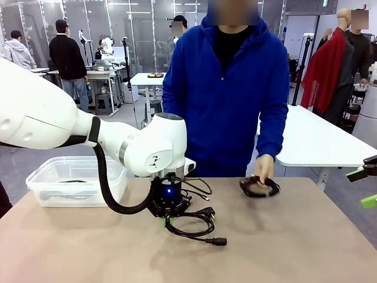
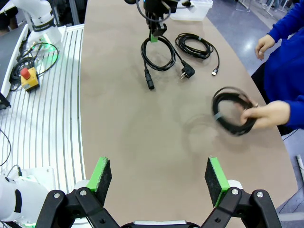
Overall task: Organize and store the cables.
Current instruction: Place the Power Cable into the Organizing box.
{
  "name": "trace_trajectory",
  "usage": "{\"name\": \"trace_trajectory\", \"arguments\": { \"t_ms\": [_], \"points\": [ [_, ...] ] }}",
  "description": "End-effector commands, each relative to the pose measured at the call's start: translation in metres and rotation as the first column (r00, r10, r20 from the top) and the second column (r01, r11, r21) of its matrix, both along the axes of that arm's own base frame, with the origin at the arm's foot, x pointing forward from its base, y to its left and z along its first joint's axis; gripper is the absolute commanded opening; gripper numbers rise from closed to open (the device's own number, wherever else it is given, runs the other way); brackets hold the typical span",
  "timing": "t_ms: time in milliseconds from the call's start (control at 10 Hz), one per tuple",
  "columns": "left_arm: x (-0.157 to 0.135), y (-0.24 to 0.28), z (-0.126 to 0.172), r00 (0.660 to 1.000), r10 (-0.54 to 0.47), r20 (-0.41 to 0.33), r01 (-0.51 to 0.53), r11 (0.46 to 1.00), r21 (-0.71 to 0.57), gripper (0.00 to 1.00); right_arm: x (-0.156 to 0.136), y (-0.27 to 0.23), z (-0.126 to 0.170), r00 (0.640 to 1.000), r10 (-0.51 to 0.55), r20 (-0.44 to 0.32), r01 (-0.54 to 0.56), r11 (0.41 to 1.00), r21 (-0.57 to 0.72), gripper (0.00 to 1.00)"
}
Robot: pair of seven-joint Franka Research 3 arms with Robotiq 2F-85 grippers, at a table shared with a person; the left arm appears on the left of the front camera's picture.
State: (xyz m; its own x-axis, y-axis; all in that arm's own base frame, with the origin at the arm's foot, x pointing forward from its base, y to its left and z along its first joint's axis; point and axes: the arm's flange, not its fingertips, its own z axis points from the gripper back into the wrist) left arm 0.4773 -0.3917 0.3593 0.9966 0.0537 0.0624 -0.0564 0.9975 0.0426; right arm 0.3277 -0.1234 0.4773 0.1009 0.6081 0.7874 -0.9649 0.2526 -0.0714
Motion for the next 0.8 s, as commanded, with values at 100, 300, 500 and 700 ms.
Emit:
{"name": "trace_trajectory", "arguments": {
  "t_ms": [100,300,500,700],
  "points": [
    [-0.022,0.022,0.022,0.995,-0.072,0.072,0.074,0.997,-0.019,0.03,0.000,0.000,-0.001,1.000,0.001,0.003,-0.001,1.000,0.006,1.00],
    [-0.024,0.021,0.028,0.994,-0.073,0.082,0.074,0.997,-0.015,0.03,0.000,0.000,-0.001,1.000,0.001,0.003,-0.001,1.000,0.006,1.00],
    [-0.020,0.019,0.029,0.994,-0.065,0.093,0.067,0.998,-0.022,0.03,0.000,0.000,-0.001,1.000,0.001,0.003,-0.001,1.000,0.006,1.00],
    [-0.020,0.015,0.032,0.997,-0.059,0.051,0.060,0.998,-0.016,0.03,0.000,0.000,-0.001,1.000,0.001,0.003,-0.001,1.000,0.006,1.00]
  ]
}}
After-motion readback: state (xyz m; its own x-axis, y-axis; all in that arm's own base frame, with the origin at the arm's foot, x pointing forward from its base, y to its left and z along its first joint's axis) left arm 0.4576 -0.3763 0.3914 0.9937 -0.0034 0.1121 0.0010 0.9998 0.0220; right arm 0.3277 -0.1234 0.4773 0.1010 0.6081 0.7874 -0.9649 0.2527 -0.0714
